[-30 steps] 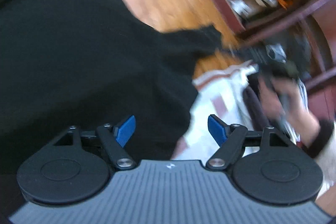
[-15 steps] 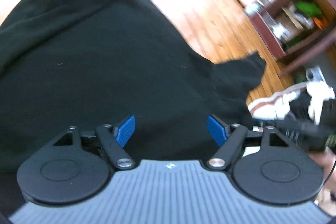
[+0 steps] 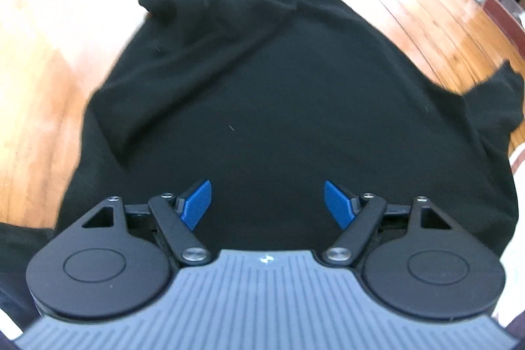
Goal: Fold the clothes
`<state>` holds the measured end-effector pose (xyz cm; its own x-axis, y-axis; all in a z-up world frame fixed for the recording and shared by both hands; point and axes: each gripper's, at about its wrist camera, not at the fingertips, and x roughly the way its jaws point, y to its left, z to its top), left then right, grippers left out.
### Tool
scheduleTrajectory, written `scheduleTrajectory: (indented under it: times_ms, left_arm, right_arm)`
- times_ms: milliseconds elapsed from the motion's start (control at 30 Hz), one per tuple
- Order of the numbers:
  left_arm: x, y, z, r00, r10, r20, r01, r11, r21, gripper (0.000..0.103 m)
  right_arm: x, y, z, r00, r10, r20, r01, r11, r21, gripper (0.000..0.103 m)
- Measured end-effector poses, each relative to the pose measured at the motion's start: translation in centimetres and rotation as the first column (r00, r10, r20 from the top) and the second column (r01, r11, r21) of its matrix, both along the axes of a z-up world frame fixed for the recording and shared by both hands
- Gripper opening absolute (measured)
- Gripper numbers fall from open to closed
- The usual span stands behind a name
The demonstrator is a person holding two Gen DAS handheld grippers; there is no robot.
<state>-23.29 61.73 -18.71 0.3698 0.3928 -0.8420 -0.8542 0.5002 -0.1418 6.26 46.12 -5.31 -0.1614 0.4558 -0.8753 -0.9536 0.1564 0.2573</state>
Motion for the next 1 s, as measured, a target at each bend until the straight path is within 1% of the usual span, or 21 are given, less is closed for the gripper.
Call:
scheduleTrajectory:
  times_ms: [33, 67, 100, 167, 267, 300, 367, 400, 467, 500, 600, 667, 700, 733, 767, 833, 867, 933, 1000]
  left_arm:
    - [-0.6, 0.4, 0.4, 0.999, 0.016, 0.033, -0.016, 1.000, -0.003, 0.076]
    - [-1.2, 0.8, 0.7, 0.997, 0.032, 0.067, -0.031, 0.999, -0.008, 0.076]
    - [-1.7, 1.2, 1.0, 0.991, 0.049, 0.122, -0.047, 0.999, -0.020, 0.076]
    - [-2.2, 2.0, 1.3, 0.978, 0.081, 0.191, -0.078, 0.997, -0.021, 0.076]
    - [-2.4, 3.2, 1.6, 0.972, 0.109, 0.208, -0.111, 0.994, -0.005, 0.076]
    - [-2.5, 3.6, 1.8, 0.968, 0.124, 0.220, -0.124, 0.992, -0.013, 0.076]
    - [-2.8, 4.5, 2.3, 0.952, 0.153, 0.265, -0.152, 0.988, -0.026, 0.076]
    - [-2.9, 4.6, 2.4, 0.950, 0.163, 0.267, -0.162, 0.986, -0.025, 0.076]
    - [-3.1, 5.1, 2.6, 0.945, 0.182, 0.272, -0.183, 0.983, -0.024, 0.074]
    - [-3.1, 5.5, 2.7, 0.942, 0.193, 0.276, -0.193, 0.981, -0.026, 0.074]
    - [-3.1, 6.9, 2.9, 0.931, 0.225, 0.287, -0.225, 0.974, -0.034, 0.071]
    - [-3.2, 7.9, 3.0, 0.924, 0.245, 0.294, -0.245, 0.969, -0.037, 0.066]
    - [-3.1, 8.4, 3.3, 0.925, 0.240, 0.296, -0.246, 0.969, -0.016, 0.066]
    - [-2.9, 8.8, 3.4, 0.930, 0.230, 0.285, -0.243, 0.970, 0.010, 0.066]
    - [-2.7, 9.0, 3.5, 0.940, 0.223, 0.258, -0.238, 0.971, 0.027, 0.066]
    - [-2.3, 9.6, 3.5, 0.957, 0.210, 0.202, -0.225, 0.973, 0.055, 0.068]
    - [-2.2, 10.0, 3.4, 0.960, 0.215, 0.182, -0.230, 0.971, 0.066, 0.068]
    - [-2.1, 11.5, 3.1, 0.957, 0.234, 0.173, -0.245, 0.968, 0.047, 0.071]
    - [-1.4, 13.7, 2.5, 0.956, 0.217, 0.200, -0.218, 0.976, -0.015, 0.071]
  right_arm:
    - [0.2, 1.1, 1.5, 1.000, 0.016, -0.011, -0.016, 1.000, 0.018, 0.040]
    - [0.5, 2.2, 2.9, 0.999, 0.035, -0.017, -0.035, 0.999, 0.032, 0.043]
    - [0.8, 3.5, 3.8, 0.998, 0.058, -0.012, -0.058, 0.998, 0.034, 0.043]
    - [1.7, 6.3, 5.3, 0.995, 0.096, 0.007, -0.096, 0.995, 0.021, 0.043]
    - [2.3, 12.3, 5.8, 0.990, 0.136, 0.030, -0.135, 0.990, -0.035, 0.043]
    - [2.6, 13.6, 5.4, 0.990, 0.140, 0.031, -0.139, 0.989, -0.049, 0.043]
    - [2.9, 16.2, 3.6, 0.988, 0.148, 0.031, -0.146, 0.987, -0.073, 0.043]
    - [3.1, 17.6, 2.4, 0.987, 0.153, 0.039, -0.150, 0.986, -0.073, 0.043]
    - [3.4, 20.4, 0.4, 0.988, 0.146, 0.043, -0.144, 0.988, -0.049, 0.043]
    - [3.6, 21.5, -0.2, 0.991, 0.131, 0.017, -0.130, 0.991, -0.029, 0.043]
    - [4.5, 24.8, -1.6, 0.988, 0.096, -0.124, -0.094, 0.995, 0.023, 0.043]
    - [4.9, 27.0, -2.8, 0.962, 0.096, -0.254, -0.091, 0.995, 0.032, 0.043]
    - [5.0, 27.9, -3.3, 0.948, 0.093, -0.304, -0.082, 0.995, 0.048, 0.043]
    - [5.0, 28.7, -3.6, 0.938, 0.086, -0.337, -0.067, 0.995, 0.069, 0.044]
    - [4.9, 29.6, -4.0, 0.931, 0.081, -0.357, -0.053, 0.995, 0.087, 0.048]
    - [4.6, 31.2, -4.6, 0.940, 0.076, -0.334, -0.035, 0.991, 0.129, 0.052]
    - [4.4, 32.1, -4.8, 0.946, 0.075, -0.314, -0.028, 0.988, 0.151, 0.052]
    - [3.9, 34.5, -5.3, 0.956, 0.059, -0.287, -0.010, 0.985, 0.171, 0.053]
    - [3.2, 36.9, -5.9, 0.962, 0.039, -0.272, 0.008, 0.985, 0.171, 0.055]
